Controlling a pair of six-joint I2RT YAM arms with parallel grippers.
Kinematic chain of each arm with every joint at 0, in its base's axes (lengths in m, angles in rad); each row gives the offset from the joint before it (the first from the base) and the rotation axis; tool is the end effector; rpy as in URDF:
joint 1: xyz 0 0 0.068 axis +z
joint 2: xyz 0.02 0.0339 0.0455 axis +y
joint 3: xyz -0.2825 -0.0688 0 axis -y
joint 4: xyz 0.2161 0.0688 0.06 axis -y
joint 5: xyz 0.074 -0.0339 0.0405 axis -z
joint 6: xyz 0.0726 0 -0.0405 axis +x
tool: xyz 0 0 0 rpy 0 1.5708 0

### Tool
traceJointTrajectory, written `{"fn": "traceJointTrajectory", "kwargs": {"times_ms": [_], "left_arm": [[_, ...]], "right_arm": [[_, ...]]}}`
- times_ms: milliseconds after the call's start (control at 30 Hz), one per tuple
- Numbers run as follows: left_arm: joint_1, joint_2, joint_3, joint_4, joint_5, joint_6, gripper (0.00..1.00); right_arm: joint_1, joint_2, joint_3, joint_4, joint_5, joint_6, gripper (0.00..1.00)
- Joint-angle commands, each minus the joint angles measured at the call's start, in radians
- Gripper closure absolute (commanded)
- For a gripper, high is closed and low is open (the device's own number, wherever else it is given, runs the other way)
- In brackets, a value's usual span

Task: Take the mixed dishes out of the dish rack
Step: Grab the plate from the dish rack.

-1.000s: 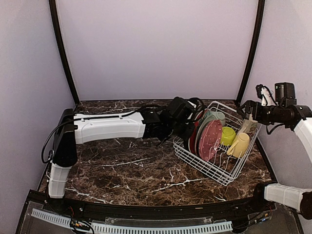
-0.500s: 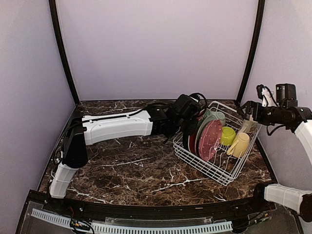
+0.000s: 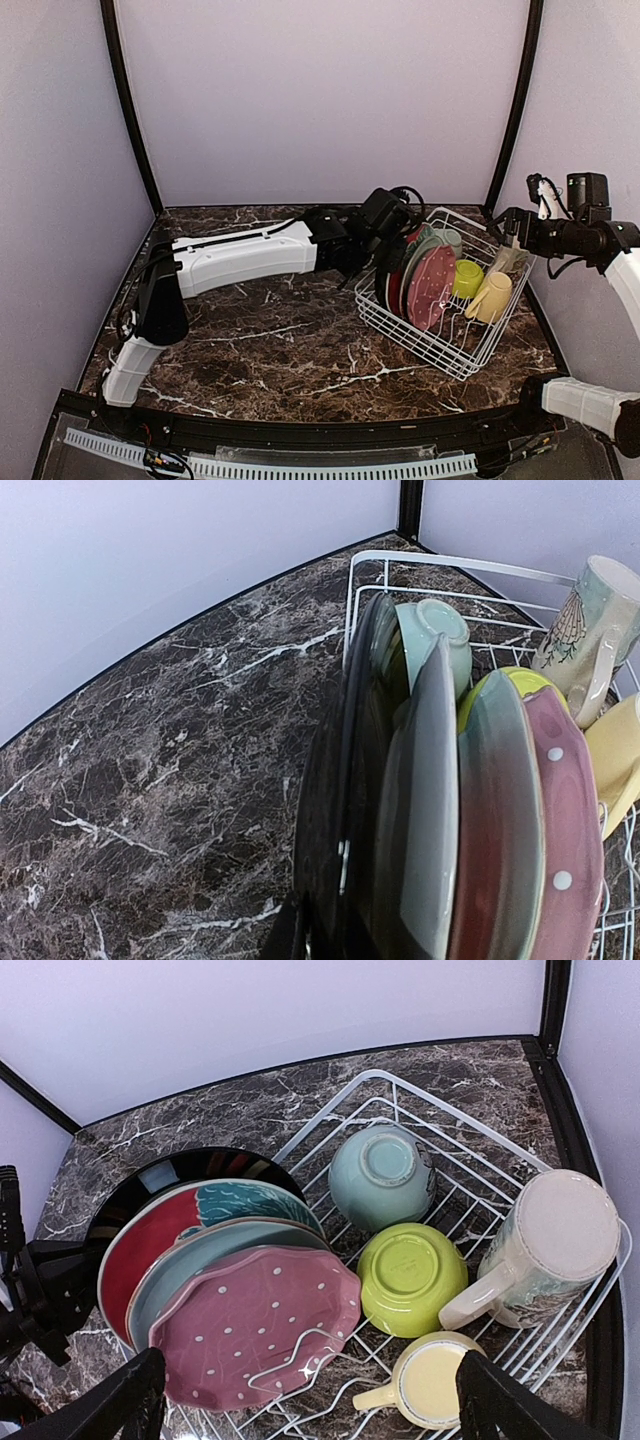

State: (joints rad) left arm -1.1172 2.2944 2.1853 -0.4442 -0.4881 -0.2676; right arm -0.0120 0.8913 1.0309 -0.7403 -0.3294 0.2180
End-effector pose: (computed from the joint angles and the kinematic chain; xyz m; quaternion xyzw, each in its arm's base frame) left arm 0.2698 -0.4758 0.2887 0.2420 0.8207 -0.1393 0.4985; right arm 0.1661 0.0215 0.3421 0.0242 0.8757 0.1916 0.4426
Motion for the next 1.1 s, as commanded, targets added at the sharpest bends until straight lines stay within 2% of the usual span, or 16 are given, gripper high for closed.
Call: {"fn": "traceJointTrajectory", "kwargs": {"times_ms": [0,267,633,1067], "left_arm": [[-0.013,-0.023,0.091,-0.076,0.070,0.050,0.99],[-0.074,-0.023,0.155,-0.107,-0.125,0.203,0.99],[-0.131,-0.030,0.162,-0.045,-0.289,0.352,0.99],[-0.136,-0.055,0.216,-0.009,-0.333,0.400,0.99]], "right_arm": [[0.004,-0.012,-0.009,0.028,0.001,-0.002,0.01],[0.004,-0.006,-0.009,0.033,0.005,0.006,0.01],[0.004,-0.001,-0.007,0.034,0.015,0.008,0.01],[0.004,0.000,-0.011,0.036,0.020,0.012,0.01]]}}
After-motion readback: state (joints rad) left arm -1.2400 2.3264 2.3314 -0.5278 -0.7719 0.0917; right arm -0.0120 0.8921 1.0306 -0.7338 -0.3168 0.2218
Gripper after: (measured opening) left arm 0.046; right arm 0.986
